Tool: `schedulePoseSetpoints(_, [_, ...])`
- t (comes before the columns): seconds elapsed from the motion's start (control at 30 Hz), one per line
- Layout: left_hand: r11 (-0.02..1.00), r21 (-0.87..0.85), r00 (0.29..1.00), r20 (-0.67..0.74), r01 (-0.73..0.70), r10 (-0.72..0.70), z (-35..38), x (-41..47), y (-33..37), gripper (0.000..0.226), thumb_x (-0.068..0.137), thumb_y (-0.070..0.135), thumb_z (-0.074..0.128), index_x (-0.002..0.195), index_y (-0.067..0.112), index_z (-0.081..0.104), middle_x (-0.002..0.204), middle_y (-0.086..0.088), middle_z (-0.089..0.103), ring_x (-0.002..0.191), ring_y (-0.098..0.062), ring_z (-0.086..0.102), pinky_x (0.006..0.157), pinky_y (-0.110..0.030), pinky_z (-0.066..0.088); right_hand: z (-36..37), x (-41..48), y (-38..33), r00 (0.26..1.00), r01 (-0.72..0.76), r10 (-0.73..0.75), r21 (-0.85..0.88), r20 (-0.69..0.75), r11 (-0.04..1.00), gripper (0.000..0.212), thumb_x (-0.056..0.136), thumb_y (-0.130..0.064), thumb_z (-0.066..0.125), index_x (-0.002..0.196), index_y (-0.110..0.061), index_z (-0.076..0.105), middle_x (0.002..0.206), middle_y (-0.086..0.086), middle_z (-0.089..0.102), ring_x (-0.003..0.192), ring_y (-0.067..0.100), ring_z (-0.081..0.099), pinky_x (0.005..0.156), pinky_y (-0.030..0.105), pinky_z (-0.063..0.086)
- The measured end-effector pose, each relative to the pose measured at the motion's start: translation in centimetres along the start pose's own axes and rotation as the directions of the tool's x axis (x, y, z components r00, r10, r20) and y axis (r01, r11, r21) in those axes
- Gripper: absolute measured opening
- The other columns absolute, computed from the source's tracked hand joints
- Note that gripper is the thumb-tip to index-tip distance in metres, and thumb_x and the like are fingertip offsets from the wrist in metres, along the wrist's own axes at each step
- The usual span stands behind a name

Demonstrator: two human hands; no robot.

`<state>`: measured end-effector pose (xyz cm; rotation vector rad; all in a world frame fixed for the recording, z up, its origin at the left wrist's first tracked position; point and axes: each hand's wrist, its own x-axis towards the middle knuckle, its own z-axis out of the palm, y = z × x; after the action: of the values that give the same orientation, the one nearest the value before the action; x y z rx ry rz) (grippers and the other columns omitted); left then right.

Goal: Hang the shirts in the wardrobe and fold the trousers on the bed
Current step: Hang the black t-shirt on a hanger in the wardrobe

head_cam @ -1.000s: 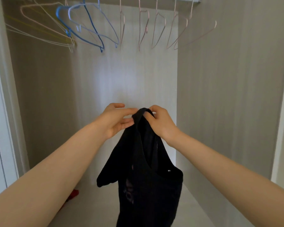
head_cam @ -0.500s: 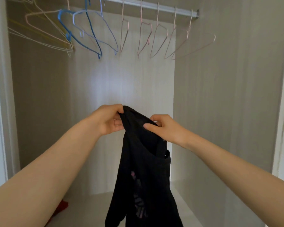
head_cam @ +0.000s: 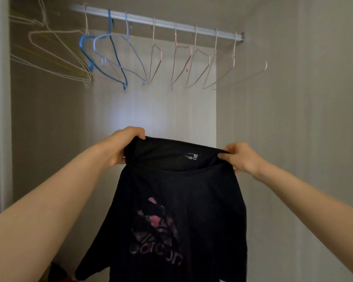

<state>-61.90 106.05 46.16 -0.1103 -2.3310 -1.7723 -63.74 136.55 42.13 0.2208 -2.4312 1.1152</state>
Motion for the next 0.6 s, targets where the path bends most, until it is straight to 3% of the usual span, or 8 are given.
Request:
schedulePoseSetpoints(0.07, [0.982,0.179,0.998,-0.017,-0.062,0.066,-0.3,1.0,-0.1,0.015,0.080,0.026,0.071,0.076,0.014,0.063,0.069,0.001,0.060,0.064,-0.015,0.058,0.056,-0.025,0.047,-0.9,0.4,-1.1,0.992,-0.122,0.102,0.327,0.077,0.937,0.011,0.095,-0.009,0.054,0.093,-0.006,0.064,0.085,0.008,0.064,0.071,0.021,0.060,0.065,0.031,0.054])
schedulePoseSetpoints(0.13, [0.957,0.260,0.986,-0.064,-0.130,0.152,-0.3,2.0,-0.3,0.025,0.083,0.027,0.074,0.066,0.014,0.060,0.059,0.003,0.059,0.057,-0.013,0.058,0.051,-0.022,0.048,-1.3,1.1,-1.7,0.985,-0.168,0.136,0.428,0.106,0.888,0.016,0.095,-0.003,0.050,0.101,-0.002,0.065,0.091,0.011,0.064,0.076,0.025,0.062,0.072,0.036,0.055])
schedulePoseSetpoints(0.2, [0.958,0.243,0.978,-0.109,-0.149,0.180,0.1,2.9,-0.7,0.029,0.088,0.028,0.070,0.067,0.012,0.058,0.059,0.001,0.058,0.053,-0.014,0.057,0.050,-0.022,0.049,-1.2,2.0,-2.0,0.982,-0.186,0.155,0.428,0.107,0.884,0.018,0.094,-0.003,0.049,0.100,-0.002,0.066,0.095,0.013,0.066,0.087,0.030,0.066,0.080,0.042,0.056])
schedulePoseSetpoints(0.27, [0.977,0.174,0.980,-0.136,-0.122,0.147,0.7,4.1,-1.2,0.023,0.093,0.028,0.063,0.080,0.008,0.062,0.071,-0.005,0.061,0.059,-0.018,0.058,0.053,-0.025,0.051,-0.9,3.2,-1.8,0.980,-0.198,0.173,0.425,0.096,0.883,0.017,0.093,-0.004,0.050,0.100,-0.003,0.066,0.100,0.015,0.066,0.094,0.033,0.065,0.088,0.046,0.054])
schedulePoseSetpoints(0.33, [0.995,0.077,0.990,-0.122,-0.066,0.075,1.3,5.5,-1.5,0.020,0.094,0.025,0.061,0.094,0.005,0.065,0.085,-0.009,0.066,0.065,-0.021,0.063,0.053,-0.027,0.051,-0.8,4.4,-1.2,0.981,-0.193,0.183,0.390,0.062,0.900,0.019,0.090,-0.002,0.051,0.103,-0.004,0.066,0.102,0.015,0.066,0.094,0.031,0.064,0.085,0.042,0.055])
schedulePoseSetpoints(0.47, [0.996,-0.070,0.997,0.039,0.063,-0.061,1.9,7.7,-1.1,0.017,0.092,0.020,0.067,0.102,0.007,0.067,0.089,-0.008,0.071,0.071,-0.021,0.070,0.052,-0.027,0.055,-1.6,6.5,-0.3,0.983,-0.182,0.173,0.254,0.057,0.950,0.027,0.085,0.001,0.049,0.102,-0.004,0.068,0.100,0.012,0.066,0.086,0.024,0.061,0.067,0.029,0.050])
schedulePoseSetpoints(0.6, [0.996,-0.012,0.979,0.185,0.088,-0.084,2.3,9.4,0.8,0.026,0.087,0.025,0.072,0.107,0.007,0.069,0.097,-0.008,0.075,0.083,-0.020,0.072,0.069,-0.029,0.056,-3.7,9.2,-0.5,0.981,-0.187,0.176,0.169,0.080,0.968,0.025,0.085,-0.001,0.050,0.102,-0.007,0.067,0.096,0.005,0.068,0.085,0.022,0.064,0.069,0.031,0.053])
